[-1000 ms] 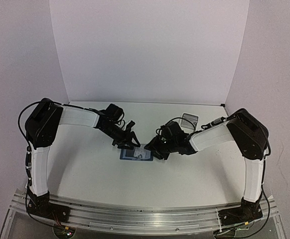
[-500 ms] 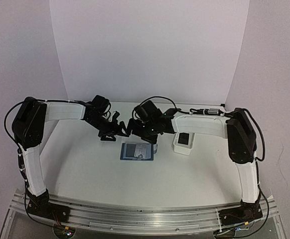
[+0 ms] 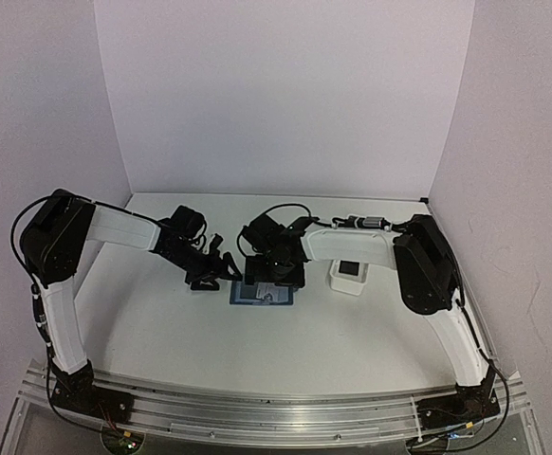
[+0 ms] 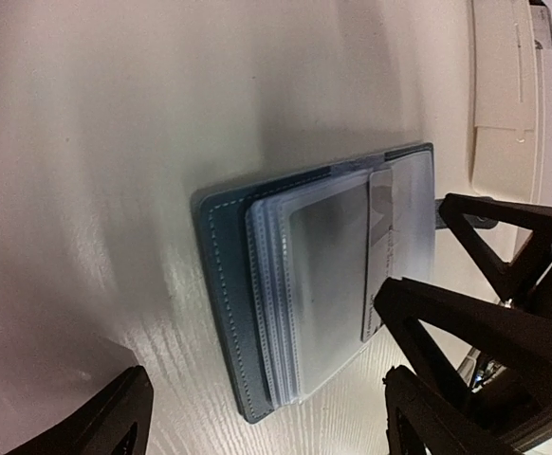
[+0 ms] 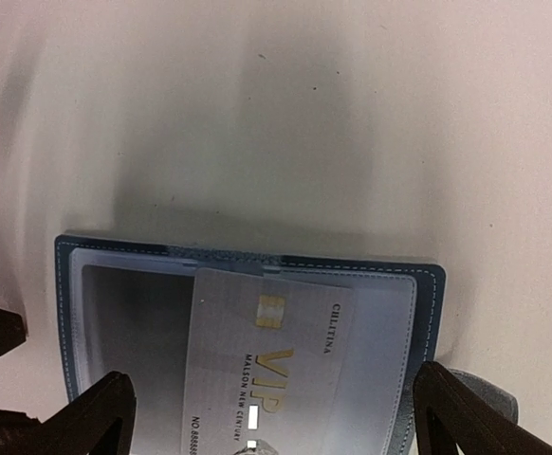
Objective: Put the credit cards into the card holder
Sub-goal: Insert the credit card into the card holder.
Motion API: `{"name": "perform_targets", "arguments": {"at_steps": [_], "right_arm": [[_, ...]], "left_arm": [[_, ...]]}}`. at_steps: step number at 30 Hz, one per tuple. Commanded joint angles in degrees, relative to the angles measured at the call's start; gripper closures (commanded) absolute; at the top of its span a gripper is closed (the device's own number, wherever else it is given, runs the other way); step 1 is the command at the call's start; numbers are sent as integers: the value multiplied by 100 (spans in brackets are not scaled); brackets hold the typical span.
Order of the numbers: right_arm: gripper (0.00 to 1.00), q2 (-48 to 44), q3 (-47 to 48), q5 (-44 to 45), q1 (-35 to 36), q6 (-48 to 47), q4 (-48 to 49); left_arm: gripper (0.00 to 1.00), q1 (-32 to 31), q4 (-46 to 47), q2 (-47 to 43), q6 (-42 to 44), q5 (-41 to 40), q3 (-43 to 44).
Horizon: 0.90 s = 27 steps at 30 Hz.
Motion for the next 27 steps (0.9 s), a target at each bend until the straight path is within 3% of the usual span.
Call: {"name": "perform_targets", "arguments": {"at_steps": [1,6,13,16,21,23,27], "right_arm": [[2,221,224,230,-30,-252,-443],[2,445,819,722,43,-627,-1074],[2,822,951,275,35,-593,-988],[7,766,735,308,35,-586,-979],[27,642,428,8,34,-492,-855],[41,514,245,-50,31,-395,-716],[46,325,-24,-62,29,-324,-531]], "left_arm": [[16,-90,615,44,-117,66,-370],[23,-93,537,136,-199,19,-398],[25,-93,632,146,-227,-6,-446],[26,-92,626,141,-246,-13,-483],[31,-92,658,163,-246,10,-483],[31,-92,667,171,-241,15,-487],[32,-91,683,189,-250,19,-504]]}}
